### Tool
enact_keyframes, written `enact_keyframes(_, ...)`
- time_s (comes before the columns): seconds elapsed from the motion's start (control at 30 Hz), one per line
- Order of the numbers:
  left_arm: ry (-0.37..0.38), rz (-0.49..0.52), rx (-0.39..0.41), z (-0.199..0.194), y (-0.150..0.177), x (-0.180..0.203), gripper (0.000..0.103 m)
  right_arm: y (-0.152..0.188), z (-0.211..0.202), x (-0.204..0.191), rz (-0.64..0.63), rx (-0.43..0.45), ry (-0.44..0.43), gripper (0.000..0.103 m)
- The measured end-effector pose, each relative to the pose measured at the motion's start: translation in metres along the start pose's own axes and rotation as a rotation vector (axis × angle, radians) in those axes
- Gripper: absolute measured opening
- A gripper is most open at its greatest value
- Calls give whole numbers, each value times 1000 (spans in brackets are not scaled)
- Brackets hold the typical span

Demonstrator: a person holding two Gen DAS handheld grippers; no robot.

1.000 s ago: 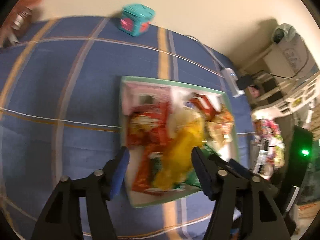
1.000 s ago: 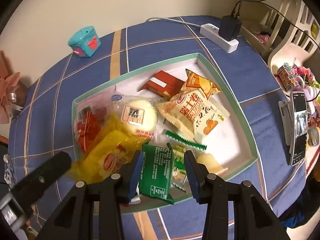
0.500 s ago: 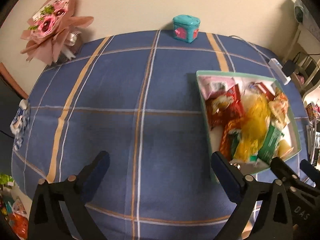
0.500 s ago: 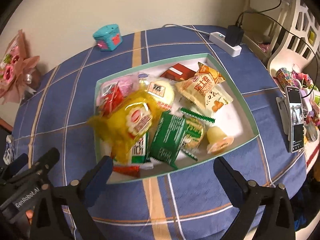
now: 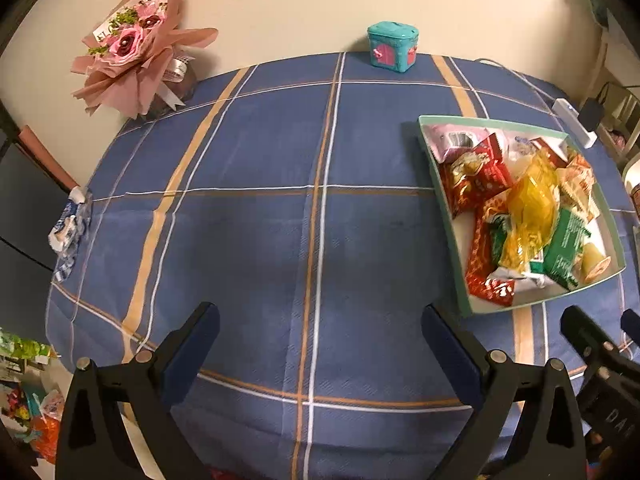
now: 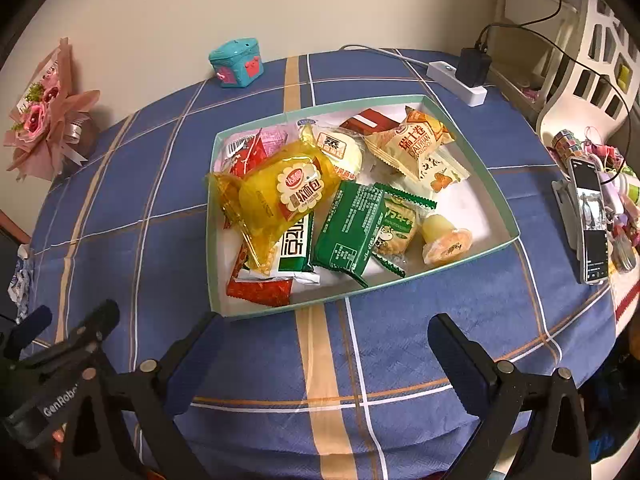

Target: Organize snacks

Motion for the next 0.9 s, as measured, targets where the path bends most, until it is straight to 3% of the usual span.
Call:
enact_keyframes(0.33,-49,5,-5,-4,1,-1,101,-1,1,0,-2,-4,-3,103)
enact_keyframes(0.9,-46,-2,-5,-6,0,-3,101,-3,3,-1,-15,-8,4,103)
Point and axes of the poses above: each gripper's, at about its wrist camera, not at the fingertips, and z roughly the way its jaws point, x to its right, y to its underside, the point moved 2 cm from there along z, roughly the way its jaws point, and after that the axes turned 8 degrees about z, right-handed, at the moved point
